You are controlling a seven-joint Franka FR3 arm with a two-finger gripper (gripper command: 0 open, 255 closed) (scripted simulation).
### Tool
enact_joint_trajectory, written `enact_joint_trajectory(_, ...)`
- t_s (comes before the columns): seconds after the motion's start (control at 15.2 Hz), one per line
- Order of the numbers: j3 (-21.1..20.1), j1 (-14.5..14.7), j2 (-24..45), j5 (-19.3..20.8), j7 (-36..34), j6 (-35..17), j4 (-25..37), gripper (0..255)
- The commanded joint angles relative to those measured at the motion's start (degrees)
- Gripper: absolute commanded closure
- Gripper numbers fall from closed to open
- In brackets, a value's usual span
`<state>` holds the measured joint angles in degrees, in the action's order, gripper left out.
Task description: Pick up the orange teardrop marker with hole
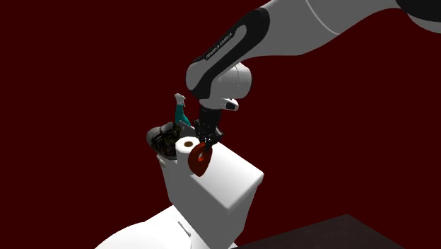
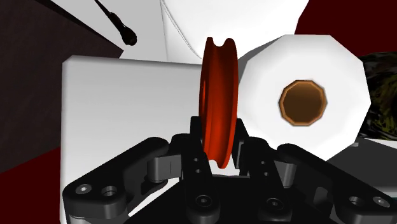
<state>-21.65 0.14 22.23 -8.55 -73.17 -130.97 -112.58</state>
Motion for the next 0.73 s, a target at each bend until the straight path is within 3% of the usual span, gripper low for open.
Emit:
enact_joint_trajectory(0.0,0.1,-0.1,0.2,0.0,0.1,0.1,-0.2,255)
enact_joint_trajectory(0.66,-0.4,-0.4,-3.1,-0.7,-0.6,4.7,1.3,255)
